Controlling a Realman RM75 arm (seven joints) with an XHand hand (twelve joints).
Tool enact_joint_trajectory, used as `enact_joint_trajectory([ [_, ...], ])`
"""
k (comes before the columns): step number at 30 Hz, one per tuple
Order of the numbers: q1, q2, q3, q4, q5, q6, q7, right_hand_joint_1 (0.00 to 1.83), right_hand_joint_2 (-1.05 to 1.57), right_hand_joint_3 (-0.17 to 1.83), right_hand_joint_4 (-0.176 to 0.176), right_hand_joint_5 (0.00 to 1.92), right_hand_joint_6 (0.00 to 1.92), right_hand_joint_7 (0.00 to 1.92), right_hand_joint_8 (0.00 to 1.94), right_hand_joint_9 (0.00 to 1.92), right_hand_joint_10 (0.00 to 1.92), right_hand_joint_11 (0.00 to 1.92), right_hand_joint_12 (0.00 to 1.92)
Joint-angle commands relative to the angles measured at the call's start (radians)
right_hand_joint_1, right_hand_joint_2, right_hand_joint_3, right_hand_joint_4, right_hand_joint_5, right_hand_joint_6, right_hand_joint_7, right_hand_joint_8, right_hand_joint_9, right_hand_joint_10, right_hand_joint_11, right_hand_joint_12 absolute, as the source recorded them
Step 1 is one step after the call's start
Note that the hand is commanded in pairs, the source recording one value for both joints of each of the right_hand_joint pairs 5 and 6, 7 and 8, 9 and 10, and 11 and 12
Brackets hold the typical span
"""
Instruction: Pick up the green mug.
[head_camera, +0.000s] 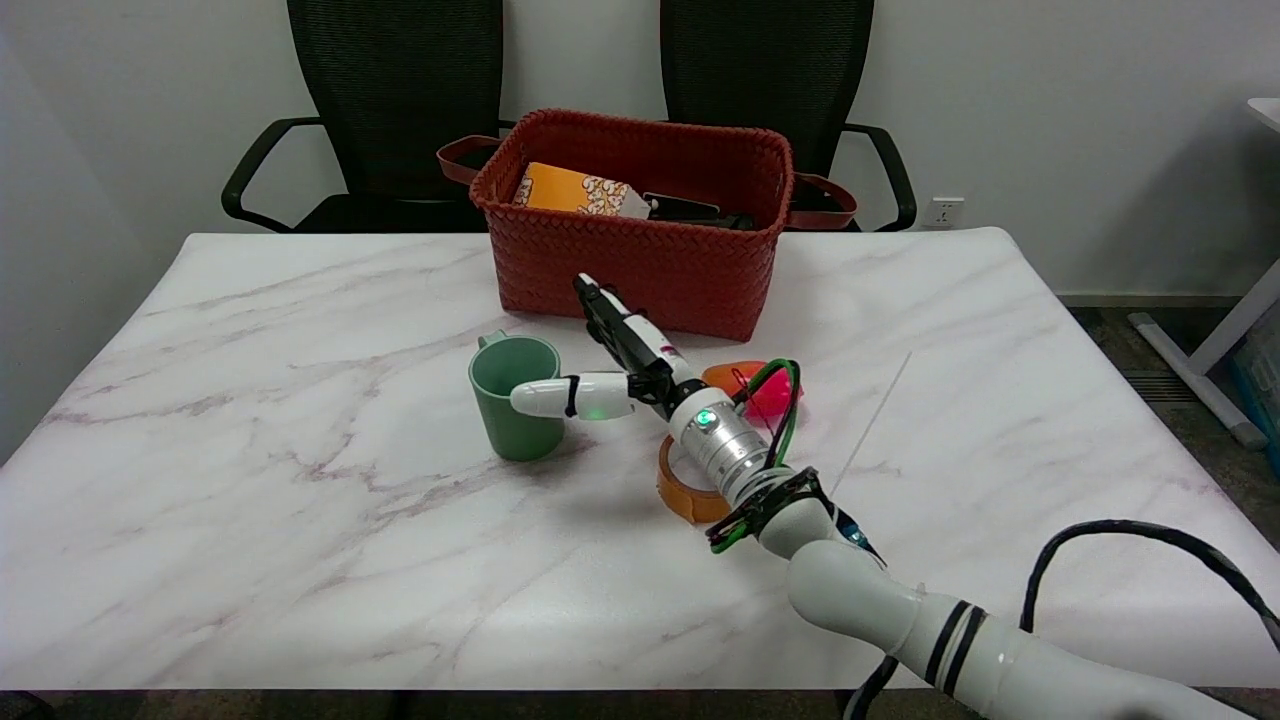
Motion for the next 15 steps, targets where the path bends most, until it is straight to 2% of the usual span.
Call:
enact_joint_trajectory([
  [1,0.048,-0.028,-0.022,-0.059,-0.012,-0.065,-0.002,1.08,0.51,-0.17,0.000,0.00,0.00,0.00,0.00,0.00,0.00,0.03,0.03],
  [15,0.040,-0.054,-0.024,-0.075,-0.012,-0.090,-0.002,1.08,0.48,-0.17,0.000,0.00,0.00,0.00,0.00,0.00,0.00,0.00,0.00],
])
